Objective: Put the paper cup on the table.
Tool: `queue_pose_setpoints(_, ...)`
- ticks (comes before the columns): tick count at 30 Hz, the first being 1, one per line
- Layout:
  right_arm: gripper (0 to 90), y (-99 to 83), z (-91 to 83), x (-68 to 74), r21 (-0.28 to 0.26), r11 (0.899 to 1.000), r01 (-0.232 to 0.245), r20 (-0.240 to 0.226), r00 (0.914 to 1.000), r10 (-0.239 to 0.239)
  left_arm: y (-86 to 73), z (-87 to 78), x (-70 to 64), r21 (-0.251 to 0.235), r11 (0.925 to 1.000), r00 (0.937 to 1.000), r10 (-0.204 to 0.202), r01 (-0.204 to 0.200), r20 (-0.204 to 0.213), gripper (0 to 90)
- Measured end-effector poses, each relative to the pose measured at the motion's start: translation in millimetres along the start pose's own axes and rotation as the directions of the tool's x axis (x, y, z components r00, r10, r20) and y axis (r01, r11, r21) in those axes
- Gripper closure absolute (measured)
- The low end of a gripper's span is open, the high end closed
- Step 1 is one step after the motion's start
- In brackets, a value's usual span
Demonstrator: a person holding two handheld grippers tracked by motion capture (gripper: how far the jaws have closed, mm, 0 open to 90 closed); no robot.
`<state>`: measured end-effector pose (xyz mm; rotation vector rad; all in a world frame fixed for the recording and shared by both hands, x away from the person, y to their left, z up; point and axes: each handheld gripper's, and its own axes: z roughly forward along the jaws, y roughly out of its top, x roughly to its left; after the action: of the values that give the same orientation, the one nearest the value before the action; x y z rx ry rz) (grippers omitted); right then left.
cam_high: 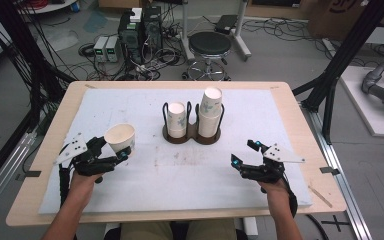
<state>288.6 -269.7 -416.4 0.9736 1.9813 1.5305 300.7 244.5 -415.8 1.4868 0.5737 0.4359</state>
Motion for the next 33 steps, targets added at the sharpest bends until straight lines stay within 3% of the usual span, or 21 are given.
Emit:
queue_pose_setpoints(3, 17.4, 0.0, -1.2, -0.6, -0.002, 1.0, 0.001, 0.002, 1.0, -0.001, -0.5, 0.1, 1.4, 0.002, 1.0, 1.0, -0.002, 0.002, -0.009, 33.6)
queue_pose_setpoints(13, 17.4, -1.0, -1.4, -0.7, -0.003, 1.0, -0.001, -0.013, 0.9999, 0.001, -5.7, 2.7, 11.8, 0.033, 0.998, 0.9956, 0.055, -0.053, -0.076, 33.7)
queue_pose_setpoints(20, 17.4, -2.4, -0.4, -2.2, 0.004, 1.0, -0.005, -0.024, 0.9997, 0.005, -19.1, 6.5, 30.2, 0.095, 0.9954, 0.9881, 0.021, -0.006, -0.152, 33.7)
queue_pose_setpoints(27, 17.4, -2.7, -1.9, -2.7, 0.002, 1.0, -0.004, -0.023, 0.9997, 0.004, -25.4, 12.3, 36.2, 0.13, 0.9909, 0.987, -0.016, 0.037, -0.16, 33.8)
queue_pose_setpoints(29, 17.5, -2.7, -2.0, -2.5, 0.003, 1.0, -0.005, -0.023, 0.9997, 0.005, -26.8, 14.6, 34.9, 0.149, 0.9878, 0.9856, -0.02, 0.045, -0.168, 33.8)
queue_pose_setpoints(30, 17.5, -2.8, -2.1, -2.2, 0.005, 1.0, -0.006, -0.025, 0.9997, 0.006, -28.9, 17.6, 34.0, 0.189, 0.981, 0.9848, -0.011, 0.044, -0.174, 33.8)
queue_pose_setpoints(31, 17.5, -2.9, -2.2, -1.8, 0.007, 1.0, -0.007, -0.026, 0.9996, 0.007, -28.9, 17.6, 34.0, 0.189, 0.981, 0.9848, -0.011, 0.044, -0.174, 33.8)
queue_pose_setpoints(32, 17.5, -2.9, -2.2, -1.8, 0.007, 1.0, -0.007, -0.026, 0.9996, 0.007, -30.3, 19.3, 33.4, 0.22, 0.9747, 0.9828, 0.001, 0.041, -0.185, 33.8)
queue_pose_setpoints(33, 17.5, -2.7, -2.1, -1.5, 0.007, 1.0, -0.007, -0.027, 0.9996, 0.007, -33.2, 22.5, 32.7, 0.274, 0.9609, 0.9797, 0.013, 0.043, -0.2, 33.8)
